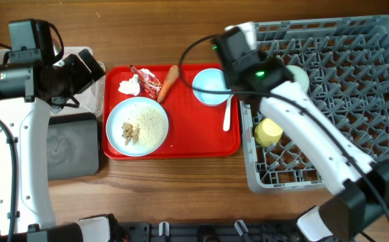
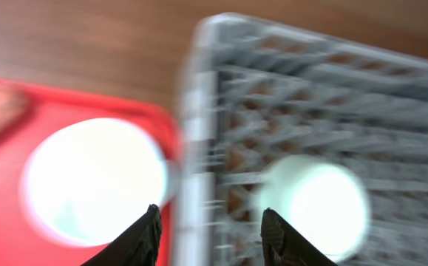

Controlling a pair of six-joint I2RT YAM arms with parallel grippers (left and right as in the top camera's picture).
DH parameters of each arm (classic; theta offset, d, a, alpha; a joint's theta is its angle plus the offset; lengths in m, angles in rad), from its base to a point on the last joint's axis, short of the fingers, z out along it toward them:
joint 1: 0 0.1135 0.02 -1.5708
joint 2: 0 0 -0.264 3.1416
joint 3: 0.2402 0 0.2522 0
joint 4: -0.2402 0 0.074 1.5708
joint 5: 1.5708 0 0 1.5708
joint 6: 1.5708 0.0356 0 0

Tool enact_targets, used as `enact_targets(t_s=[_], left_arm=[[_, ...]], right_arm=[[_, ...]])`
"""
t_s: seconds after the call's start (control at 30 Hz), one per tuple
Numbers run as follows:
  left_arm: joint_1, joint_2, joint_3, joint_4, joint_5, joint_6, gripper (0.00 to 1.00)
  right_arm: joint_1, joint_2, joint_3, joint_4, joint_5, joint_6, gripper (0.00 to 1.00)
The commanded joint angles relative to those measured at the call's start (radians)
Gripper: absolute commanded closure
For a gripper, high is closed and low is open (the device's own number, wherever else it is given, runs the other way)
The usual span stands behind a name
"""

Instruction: Sort waste into correct bins and load items into the dishwasher rack

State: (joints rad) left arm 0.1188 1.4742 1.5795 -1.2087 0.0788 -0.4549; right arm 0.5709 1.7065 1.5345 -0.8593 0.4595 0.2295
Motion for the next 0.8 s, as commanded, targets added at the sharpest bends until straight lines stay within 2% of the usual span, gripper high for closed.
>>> enact_targets(t_s=[0.0,0.23,0.27,0.33,0.5,0.77], left_arm=[[0.002,-0.008,0.003,0.003,-0.010,-0.009,0.00],[0.002,-0.008,0.003,0.003,-0.010,-0.009,0.00],[0.002,-0.008,0.003,0.003,-0.010,-0.009,0.00],[0.002,-0.008,0.003,0.003,-0.010,-0.009,0.00],[0.002,-0.008,0.003,0.003,-0.010,-0.009,0.00],[0.002,-0.008,0.003,0.003,-0.010,-0.009,0.00]], right_arm=[[-0.002,0.108,0.008,0.017,-0.116,0.120,0.53],[-0.022,0.290,0.008,0.072,-0.329,0.141,0.55],[-0.022,0.305,0.008,0.071,-0.319,0.145,0.58],[-0.023,0.331,0.008,0.055,-0.229,0.245,0.59],[-0.030,0.355,0.008,0.051,-0.198,0.325,0.62],[-0.048,0.356,0.008,0.070,-0.186,0.289,0.62]])
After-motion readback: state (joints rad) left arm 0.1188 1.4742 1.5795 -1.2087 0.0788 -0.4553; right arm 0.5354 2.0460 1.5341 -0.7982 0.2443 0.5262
